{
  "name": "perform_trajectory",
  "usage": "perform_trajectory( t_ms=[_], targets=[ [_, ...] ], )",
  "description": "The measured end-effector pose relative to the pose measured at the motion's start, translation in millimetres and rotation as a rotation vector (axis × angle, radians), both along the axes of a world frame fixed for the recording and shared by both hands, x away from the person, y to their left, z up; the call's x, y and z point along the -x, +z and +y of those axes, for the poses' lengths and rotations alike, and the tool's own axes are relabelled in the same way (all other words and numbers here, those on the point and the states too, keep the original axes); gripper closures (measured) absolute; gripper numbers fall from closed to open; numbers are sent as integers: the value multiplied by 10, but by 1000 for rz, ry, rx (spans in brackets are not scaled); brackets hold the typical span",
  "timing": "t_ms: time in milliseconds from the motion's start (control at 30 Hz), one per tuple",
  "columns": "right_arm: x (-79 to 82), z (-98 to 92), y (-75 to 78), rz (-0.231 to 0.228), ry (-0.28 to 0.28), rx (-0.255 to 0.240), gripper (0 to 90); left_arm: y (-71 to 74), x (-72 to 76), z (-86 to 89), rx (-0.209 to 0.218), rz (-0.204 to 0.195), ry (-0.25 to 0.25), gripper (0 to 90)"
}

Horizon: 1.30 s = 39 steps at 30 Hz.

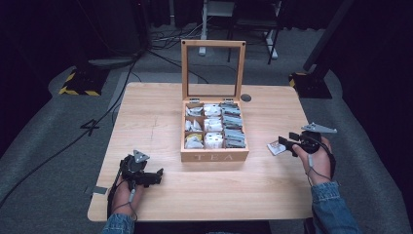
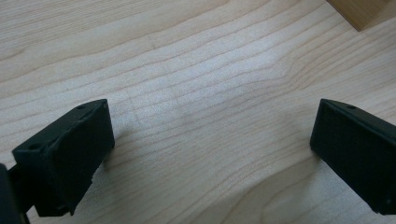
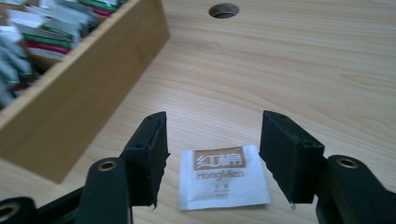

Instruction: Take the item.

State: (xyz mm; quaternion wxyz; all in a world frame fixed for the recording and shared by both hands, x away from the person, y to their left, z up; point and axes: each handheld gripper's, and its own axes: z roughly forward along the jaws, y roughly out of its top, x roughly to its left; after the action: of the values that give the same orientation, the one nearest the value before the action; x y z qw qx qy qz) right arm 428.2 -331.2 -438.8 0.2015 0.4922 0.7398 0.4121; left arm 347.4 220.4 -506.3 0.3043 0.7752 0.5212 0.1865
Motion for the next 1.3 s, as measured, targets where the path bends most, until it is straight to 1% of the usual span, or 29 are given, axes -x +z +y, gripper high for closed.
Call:
perform_trajectory(
  t_ms=[67, 100, 167, 200, 267, 500, 700, 733, 767, 867, 900, 967, 1067, 1200, 1300],
  targets=[
    [55, 28, 50, -4, 25, -18, 415, 0, 0, 0, 0, 0, 0, 0],
    [88, 46, 77, -10, 43, -19, 413, 0, 0, 0, 0, 0, 0, 0],
    [137, 78, 110, -15, 60, -22, 409, 0, 0, 0, 0, 0, 0, 0],
    [203, 121, 144, -16, 86, -25, 407, 0, 0, 0, 0, 0, 0, 0],
    [224, 135, 153, -17, 93, -27, 407, 0, 0, 0, 0, 0, 0, 0],
    [398, 265, 234, -41, 165, -18, 402, 1, 0, 0, 0, 1, 0, 0],
    [489, 366, 242, -55, 236, -5, 395, 2, -2, -1, -1, 2, 1, 0],
    [518, 401, 234, -59, 258, 1, 395, 1, -2, -2, -1, 2, 2, 0],
    [518, 401, 234, -59, 258, 1, 395, 1, -2, -2, -1, 2, 2, 0],
    [564, 461, 214, -75, 285, 4, 395, 1, -2, -2, -1, 2, 2, 0],
    [595, 504, 183, -103, 298, 1, 395, 1, -2, -2, -1, 1, 2, 0],
    [606, 526, 159, -108, 301, 0, 395, 1, -1, -2, 0, 1, 2, 0],
    [632, 587, 73, -112, 314, 6, 396, 1, -1, -2, -1, 2, 2, 0],
    [673, 653, -33, -104, 332, 4, 395, 1, -1, -2, -1, 2, 2, 0],
    [714, 688, -123, -114, 338, 1, 390, 1, -2, -2, -1, 2, 1, 0]
  ],
)
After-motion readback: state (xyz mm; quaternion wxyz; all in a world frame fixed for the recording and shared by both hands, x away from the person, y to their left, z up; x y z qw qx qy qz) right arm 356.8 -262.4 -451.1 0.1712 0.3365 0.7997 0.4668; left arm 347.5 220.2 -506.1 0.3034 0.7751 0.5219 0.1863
